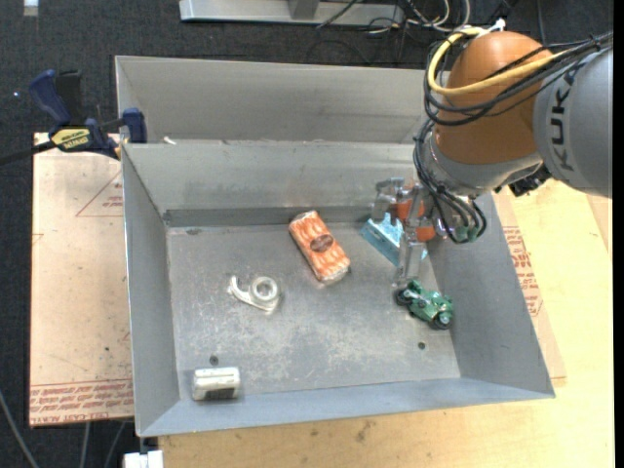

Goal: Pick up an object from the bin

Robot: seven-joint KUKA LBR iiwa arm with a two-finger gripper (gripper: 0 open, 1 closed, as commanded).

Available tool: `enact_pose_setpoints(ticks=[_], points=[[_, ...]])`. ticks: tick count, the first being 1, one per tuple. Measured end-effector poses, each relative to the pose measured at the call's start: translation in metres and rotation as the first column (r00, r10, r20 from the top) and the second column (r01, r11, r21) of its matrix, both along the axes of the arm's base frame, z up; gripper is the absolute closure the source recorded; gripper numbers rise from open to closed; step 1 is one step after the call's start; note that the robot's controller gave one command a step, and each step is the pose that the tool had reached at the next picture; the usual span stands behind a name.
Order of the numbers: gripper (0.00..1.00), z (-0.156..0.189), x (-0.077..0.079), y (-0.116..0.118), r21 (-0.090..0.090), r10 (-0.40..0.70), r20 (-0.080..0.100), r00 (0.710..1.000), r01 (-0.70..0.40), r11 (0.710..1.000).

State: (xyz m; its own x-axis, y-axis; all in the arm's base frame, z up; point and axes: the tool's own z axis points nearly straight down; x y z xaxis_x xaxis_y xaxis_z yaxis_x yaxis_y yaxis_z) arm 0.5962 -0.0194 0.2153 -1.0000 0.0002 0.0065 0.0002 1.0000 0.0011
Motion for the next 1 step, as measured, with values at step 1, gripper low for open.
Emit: enact_pose_setpoints(ticks=[1], points=[[0.0, 0.0051, 0.0012, 0.0, 0.0, 0.0, 0.008, 1.0, 0.0, 1.0]])
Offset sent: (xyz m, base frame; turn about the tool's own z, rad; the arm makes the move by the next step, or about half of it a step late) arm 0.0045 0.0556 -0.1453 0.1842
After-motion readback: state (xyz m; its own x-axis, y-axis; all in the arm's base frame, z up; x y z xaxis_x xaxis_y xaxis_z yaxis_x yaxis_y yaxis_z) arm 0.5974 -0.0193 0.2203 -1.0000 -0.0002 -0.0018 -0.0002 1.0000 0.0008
